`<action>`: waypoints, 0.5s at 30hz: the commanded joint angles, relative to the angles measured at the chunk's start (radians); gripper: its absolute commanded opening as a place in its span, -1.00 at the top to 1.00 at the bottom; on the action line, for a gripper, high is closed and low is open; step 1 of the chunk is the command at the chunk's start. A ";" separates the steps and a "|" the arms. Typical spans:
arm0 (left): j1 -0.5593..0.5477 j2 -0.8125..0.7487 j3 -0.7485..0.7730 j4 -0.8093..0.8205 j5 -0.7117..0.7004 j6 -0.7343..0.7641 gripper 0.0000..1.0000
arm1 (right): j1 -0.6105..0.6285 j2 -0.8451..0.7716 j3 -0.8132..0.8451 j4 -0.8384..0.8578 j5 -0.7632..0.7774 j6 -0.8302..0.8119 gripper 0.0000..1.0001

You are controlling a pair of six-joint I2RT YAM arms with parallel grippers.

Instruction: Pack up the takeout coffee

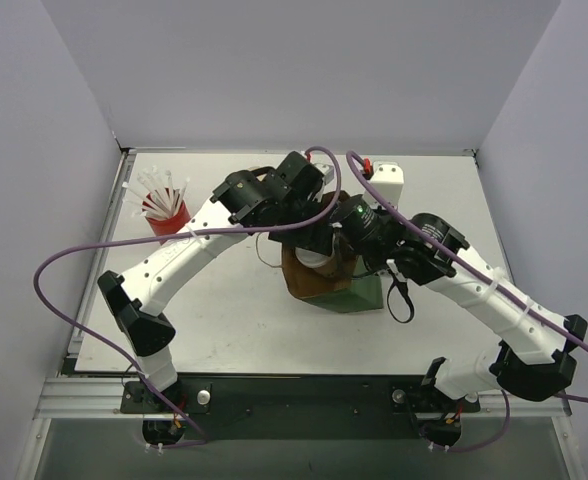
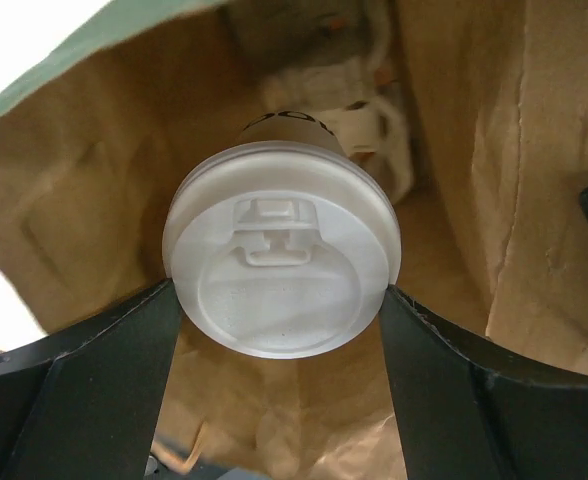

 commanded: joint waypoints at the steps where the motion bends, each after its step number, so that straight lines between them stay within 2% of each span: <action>1: -0.009 -0.024 -0.021 0.065 -0.022 -0.033 0.34 | 0.004 -0.024 -0.056 0.044 0.082 0.081 1.00; 11: -0.030 -0.026 -0.070 0.084 -0.045 -0.045 0.33 | -0.027 -0.067 -0.155 0.188 -0.001 0.167 1.00; 15: -0.032 -0.007 -0.038 0.057 -0.084 -0.027 0.34 | -0.041 -0.102 -0.196 0.239 -0.070 0.284 1.00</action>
